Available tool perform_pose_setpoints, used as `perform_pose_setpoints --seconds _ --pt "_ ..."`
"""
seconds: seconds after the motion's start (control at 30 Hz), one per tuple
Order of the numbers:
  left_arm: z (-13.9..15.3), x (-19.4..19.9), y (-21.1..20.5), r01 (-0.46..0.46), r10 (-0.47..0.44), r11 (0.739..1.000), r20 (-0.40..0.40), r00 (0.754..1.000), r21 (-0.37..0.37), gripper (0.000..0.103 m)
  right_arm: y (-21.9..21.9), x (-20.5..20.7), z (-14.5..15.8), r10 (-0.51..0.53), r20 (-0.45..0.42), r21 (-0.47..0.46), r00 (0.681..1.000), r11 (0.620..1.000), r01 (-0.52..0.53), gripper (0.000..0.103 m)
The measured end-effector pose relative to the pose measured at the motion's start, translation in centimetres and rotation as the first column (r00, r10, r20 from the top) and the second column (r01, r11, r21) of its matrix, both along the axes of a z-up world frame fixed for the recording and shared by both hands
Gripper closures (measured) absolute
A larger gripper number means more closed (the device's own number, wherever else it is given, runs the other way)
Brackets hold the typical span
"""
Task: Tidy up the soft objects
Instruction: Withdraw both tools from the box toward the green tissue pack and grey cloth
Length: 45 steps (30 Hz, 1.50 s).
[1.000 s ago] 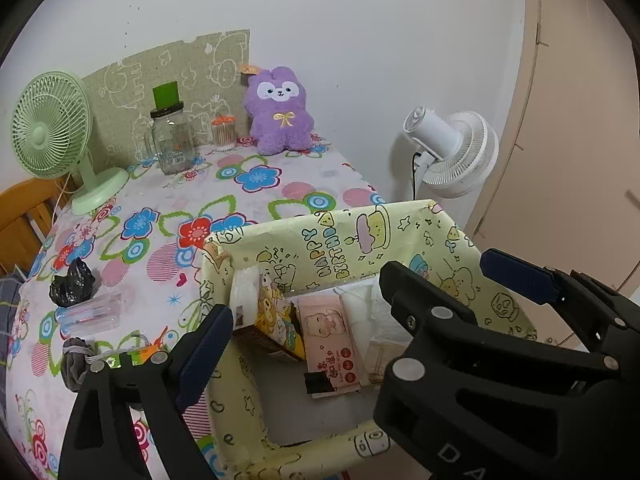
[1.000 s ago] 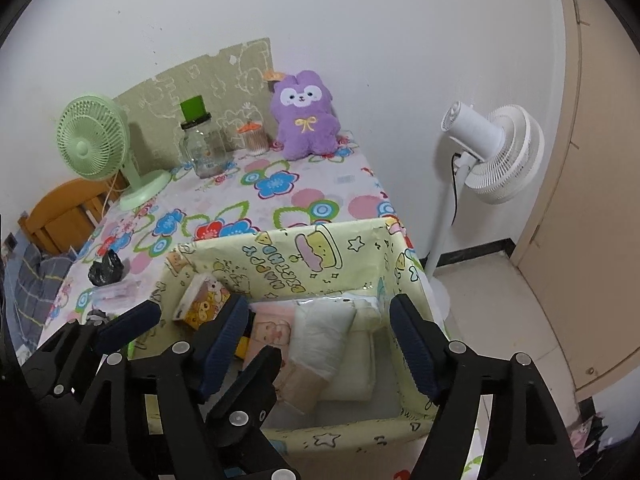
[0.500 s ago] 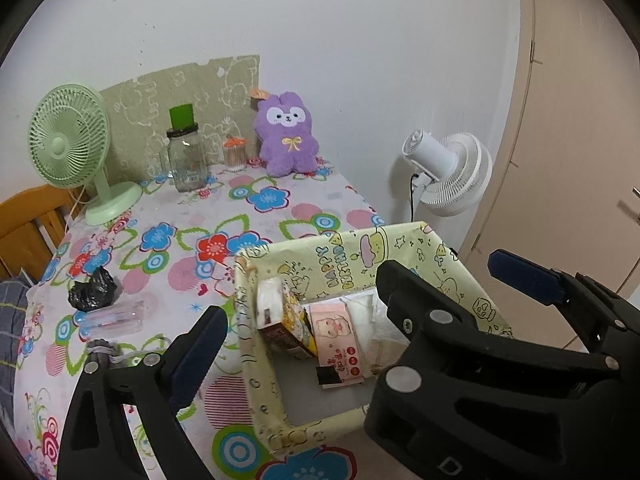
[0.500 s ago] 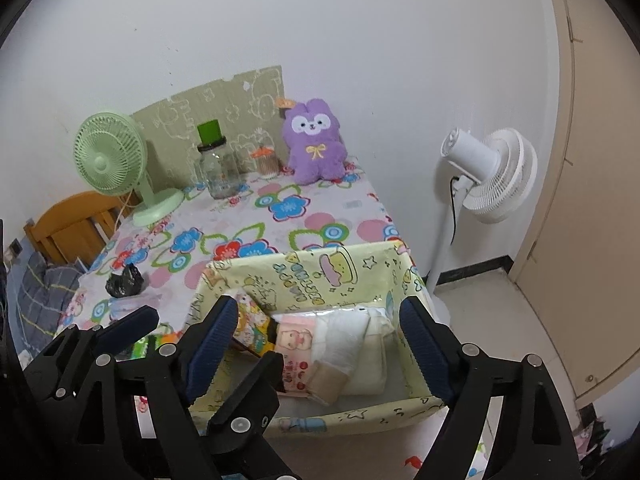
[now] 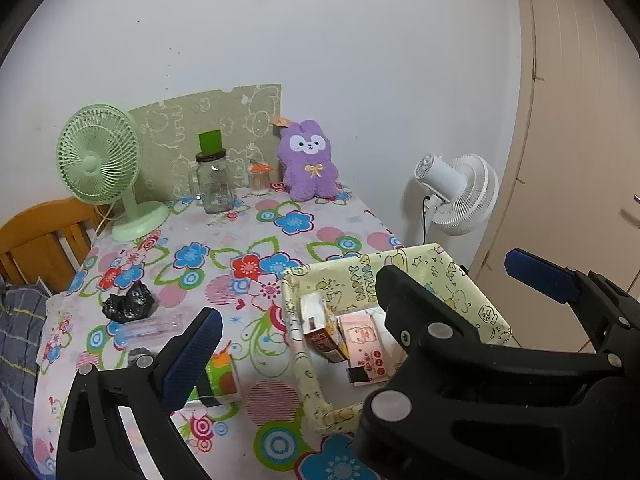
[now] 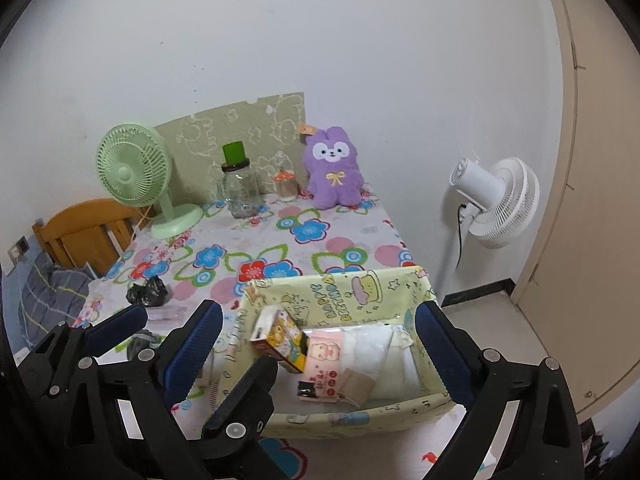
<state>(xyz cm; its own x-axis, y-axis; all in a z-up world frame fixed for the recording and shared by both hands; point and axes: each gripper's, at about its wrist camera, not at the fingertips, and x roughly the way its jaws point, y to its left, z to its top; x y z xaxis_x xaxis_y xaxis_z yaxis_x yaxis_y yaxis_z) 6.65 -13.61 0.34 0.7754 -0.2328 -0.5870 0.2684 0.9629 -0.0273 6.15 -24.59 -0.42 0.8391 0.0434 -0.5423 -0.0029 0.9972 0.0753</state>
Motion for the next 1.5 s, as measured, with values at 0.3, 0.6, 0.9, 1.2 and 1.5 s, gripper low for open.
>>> perform_pose_setpoints --seconds 0.3,0.6,0.9,1.2,1.5 --pt "1.2 -1.2 2.0 -0.009 0.01 1.0 0.036 0.999 -0.005 0.0 2.1 -1.3 1.3 0.007 0.027 -0.007 1.0 1.0 -0.007 0.002" --pt "1.6 -2.1 4.3 -0.027 0.028 1.0 0.053 0.998 -0.006 0.0 4.3 -2.3 1.9 0.006 0.049 -0.005 0.999 1.0 -0.006 0.001" --pt "1.3 -2.6 6.2 -0.042 0.041 0.999 0.061 0.997 0.001 0.0 6.3 -2.6 1.7 0.026 0.053 -0.002 0.998 1.0 -0.026 0.001" --pt "0.0 -2.6 8.1 -0.055 0.055 0.998 0.049 0.997 -0.01 0.0 8.2 -2.5 0.5 0.049 0.047 -0.014 0.998 0.999 -0.048 0.001" --pt "-1.1 -2.1 9.8 -0.071 0.071 0.997 0.044 0.996 -0.015 0.0 9.6 -2.1 -0.6 0.066 0.055 -0.006 0.996 0.998 -0.066 0.001"
